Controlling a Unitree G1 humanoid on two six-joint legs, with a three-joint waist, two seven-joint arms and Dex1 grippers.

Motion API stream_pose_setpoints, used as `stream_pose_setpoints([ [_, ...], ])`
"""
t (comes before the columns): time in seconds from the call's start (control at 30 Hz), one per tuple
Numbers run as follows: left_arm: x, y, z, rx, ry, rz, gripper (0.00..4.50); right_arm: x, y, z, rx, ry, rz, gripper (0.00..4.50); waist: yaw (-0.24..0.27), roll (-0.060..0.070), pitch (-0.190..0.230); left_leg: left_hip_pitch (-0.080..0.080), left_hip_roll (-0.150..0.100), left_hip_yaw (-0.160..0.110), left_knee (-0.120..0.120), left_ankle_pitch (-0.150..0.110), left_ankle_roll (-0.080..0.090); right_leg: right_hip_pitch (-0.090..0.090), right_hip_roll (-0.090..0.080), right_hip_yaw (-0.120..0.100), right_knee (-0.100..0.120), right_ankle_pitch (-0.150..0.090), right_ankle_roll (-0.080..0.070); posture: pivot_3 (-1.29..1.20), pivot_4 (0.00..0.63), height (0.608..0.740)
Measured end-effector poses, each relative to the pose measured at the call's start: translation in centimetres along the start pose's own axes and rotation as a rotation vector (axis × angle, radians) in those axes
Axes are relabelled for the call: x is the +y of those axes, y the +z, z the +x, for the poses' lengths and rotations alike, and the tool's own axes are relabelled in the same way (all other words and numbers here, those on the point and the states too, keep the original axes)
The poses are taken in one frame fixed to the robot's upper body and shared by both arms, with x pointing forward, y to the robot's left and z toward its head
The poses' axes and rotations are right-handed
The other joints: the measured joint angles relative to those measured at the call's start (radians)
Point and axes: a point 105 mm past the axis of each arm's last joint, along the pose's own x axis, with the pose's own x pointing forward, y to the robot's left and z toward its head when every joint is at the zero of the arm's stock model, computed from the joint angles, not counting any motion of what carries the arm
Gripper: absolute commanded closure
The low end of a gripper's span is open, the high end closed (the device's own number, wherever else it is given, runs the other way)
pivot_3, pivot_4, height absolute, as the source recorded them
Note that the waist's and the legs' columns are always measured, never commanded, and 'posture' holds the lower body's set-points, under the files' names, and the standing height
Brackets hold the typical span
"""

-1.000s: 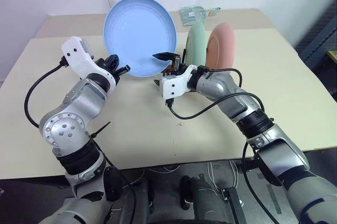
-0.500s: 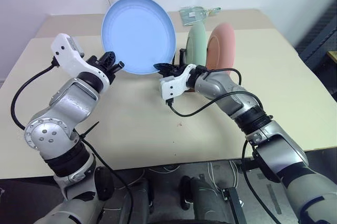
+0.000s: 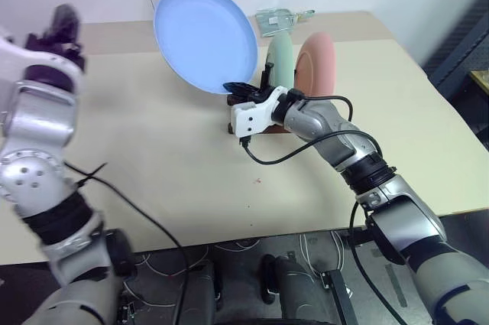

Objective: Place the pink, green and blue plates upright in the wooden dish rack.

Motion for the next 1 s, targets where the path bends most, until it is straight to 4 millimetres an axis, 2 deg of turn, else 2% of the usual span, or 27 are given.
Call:
stream_pose_setpoints([
  [0.07, 2.2, -1.3, -0.1, 0.054, 0.031, 0.222, 1.46, -2.1, 2.1, 0.3, -0.088, -0.094, 0.177, 4.50, 0.006, 0.001, 0.000, 0.000, 0.000, 0.000, 0.000, 0.000, 0.000, 0.000, -0.001, 0.000, 0.001, 0.000, 0.000, 0.00, 0.150, 0.730],
  [0.13, 3.0, -3.8, -0.6, 0.131, 0.000, 0.361, 1.46, -3.8, 4.2, 0.4, -0.178, -0.150, 0.383, 4.50, 0.017, -0.001, -0.001, -0.001, 0.001, -0.003, 0.001, -0.001, 0.001, 0.002, -0.002, -0.002, 0.000, 0.000, 0.000, 0.00, 0.150, 0.730],
  [0.2, 3.2, -7.1, -1.4, 0.222, -0.072, 0.459, 1.46, -5.4, 5.5, 0.1, -0.258, -0.199, 0.682, 4.50, 0.030, -0.001, -0.001, -0.001, 0.002, -0.004, 0.001, -0.004, 0.004, 0.002, -0.003, -0.001, 0.000, -0.001, -0.003, 0.00, 0.150, 0.730],
  [0.27, 2.9, -11.1, -3.0, 0.322, -0.158, 0.507, 1.46, -6.4, 5.6, -0.7, -0.296, -0.210, 0.977, 4.50, 0.036, -0.002, -0.002, -0.002, 0.001, -0.005, 0.002, -0.006, 0.003, 0.001, -0.004, 0.000, -0.001, -0.002, -0.004, 0.00, 0.150, 0.730],
  [0.3, 2.7, -12.4, -3.6, 0.354, -0.198, 0.518, 1.46, -6.4, 5.4, -1.0, -0.294, -0.204, 1.076, 4.50, 0.037, -0.003, -0.002, -0.003, 0.002, -0.005, 0.002, -0.006, 0.002, 0.001, -0.005, 0.000, -0.001, -0.002, -0.005, 0.00, 0.150, 0.730],
  [0.37, 1.5, -14.6, -5.0, 0.405, -0.300, 0.518, 1.46, -6.2, 4.8, -1.6, -0.272, -0.210, 1.242, 4.50, 0.034, -0.002, -0.001, -0.003, 0.002, -0.004, 0.002, -0.006, 0.003, -0.001, -0.005, 0.000, -0.001, -0.001, -0.006, 0.00, 0.150, 0.730],
  [0.43, -0.6, -16.3, -6.9, 0.439, -0.447, 0.486, 1.46, -5.5, 3.6, -1.9, -0.203, -0.225, 1.398, 4.50, 0.030, -0.002, -0.001, -0.004, 0.003, -0.003, 0.000, -0.006, 0.003, -0.003, -0.005, 0.001, -0.001, -0.001, -0.006, 0.00, 0.150, 0.730],
  [0.53, -2.6, -17.4, -8.8, 0.470, -0.591, 0.446, 1.46, -4.7, 2.0, -2.2, -0.092, -0.261, 1.510, 4.50, 0.022, -0.001, -0.001, -0.004, 0.004, -0.002, -0.001, -0.005, 0.004, -0.005, -0.003, 0.001, 0.000, -0.001, -0.006, 0.00, 0.150, 0.730],
  [0.63, -3.0, -17.5, -9.8, 0.487, -0.672, 0.429, 1.46, -4.3, 0.7, -2.9, -0.015, -0.291, 1.577, 4.50, 0.013, 0.001, -0.001, -0.004, 0.003, -0.001, -0.001, -0.004, 0.006, -0.005, -0.002, 0.001, 0.000, 0.000, -0.004, 0.00, 0.150, 0.730],
  [0.83, -3.5, -18.3, -11.1, 0.529, -0.770, 0.446, 1.46, -3.5, 0.2, -3.1, 0.046, -0.272, 1.637, 4.50, 0.009, 0.001, 0.000, -0.004, 0.003, -0.002, -0.001, -0.004, 0.006, -0.005, -0.002, 0.001, 0.000, 0.000, -0.004, 0.00, 0.150, 0.730],
  [0.97, -3.5, -18.5, -11.3, 0.533, -0.778, 0.460, 1.46, -3.1, -0.3, -3.1, 0.090, -0.271, 1.669, 4.50, 0.009, 0.001, 0.000, -0.004, 0.003, -0.002, -0.001, -0.004, 0.006, -0.005, -0.002, 0.001, 0.000, 0.000, -0.004, 0.00, 0.150, 0.730],
  [1.0, -3.5, -18.5, -11.3, 0.532, -0.778, 0.457, 1.43, -3.0, -0.5, -3.1, 0.099, -0.272, 1.675, 4.16, 0.009, 0.001, 0.000, -0.004, 0.003, -0.002, -0.001, -0.004, 0.006, -0.005, -0.002, 0.001, 0.000, 0.000, -0.004, 0.00, 0.150, 0.730],
])
